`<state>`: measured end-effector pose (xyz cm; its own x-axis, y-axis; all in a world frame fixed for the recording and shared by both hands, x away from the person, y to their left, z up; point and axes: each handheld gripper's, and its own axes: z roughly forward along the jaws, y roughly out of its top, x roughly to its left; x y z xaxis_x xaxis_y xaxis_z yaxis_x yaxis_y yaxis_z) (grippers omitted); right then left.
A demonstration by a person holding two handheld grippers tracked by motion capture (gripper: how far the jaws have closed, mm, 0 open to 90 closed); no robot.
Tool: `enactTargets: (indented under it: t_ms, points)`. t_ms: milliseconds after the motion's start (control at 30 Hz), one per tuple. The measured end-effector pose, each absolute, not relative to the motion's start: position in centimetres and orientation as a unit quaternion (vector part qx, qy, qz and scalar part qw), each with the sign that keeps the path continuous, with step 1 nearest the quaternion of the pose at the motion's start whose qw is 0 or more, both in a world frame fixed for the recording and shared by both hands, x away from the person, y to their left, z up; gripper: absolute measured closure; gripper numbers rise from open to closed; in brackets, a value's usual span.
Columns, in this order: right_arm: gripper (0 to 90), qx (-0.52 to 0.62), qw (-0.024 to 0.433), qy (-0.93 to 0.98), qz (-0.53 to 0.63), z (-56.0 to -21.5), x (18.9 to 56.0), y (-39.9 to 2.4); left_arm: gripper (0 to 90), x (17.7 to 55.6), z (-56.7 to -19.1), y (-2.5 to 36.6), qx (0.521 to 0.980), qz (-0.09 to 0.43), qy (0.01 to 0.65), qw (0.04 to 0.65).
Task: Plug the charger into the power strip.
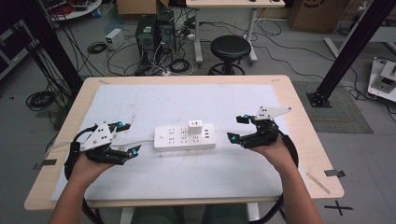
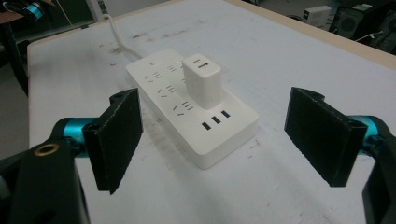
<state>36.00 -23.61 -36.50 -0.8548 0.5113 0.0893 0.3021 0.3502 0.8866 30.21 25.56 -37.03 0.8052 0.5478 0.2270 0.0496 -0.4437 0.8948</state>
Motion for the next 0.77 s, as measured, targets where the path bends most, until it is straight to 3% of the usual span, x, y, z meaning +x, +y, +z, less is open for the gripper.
enactTargets:
  t_ms: [767]
  points:
    - [19.7, 0.254, 0.096, 0.821, 0.502, -36.58, 36.41, -23.56, 20.8, 30.59, -37.11, 25.53, 0.810, 0.251, 0.193, 0.493]
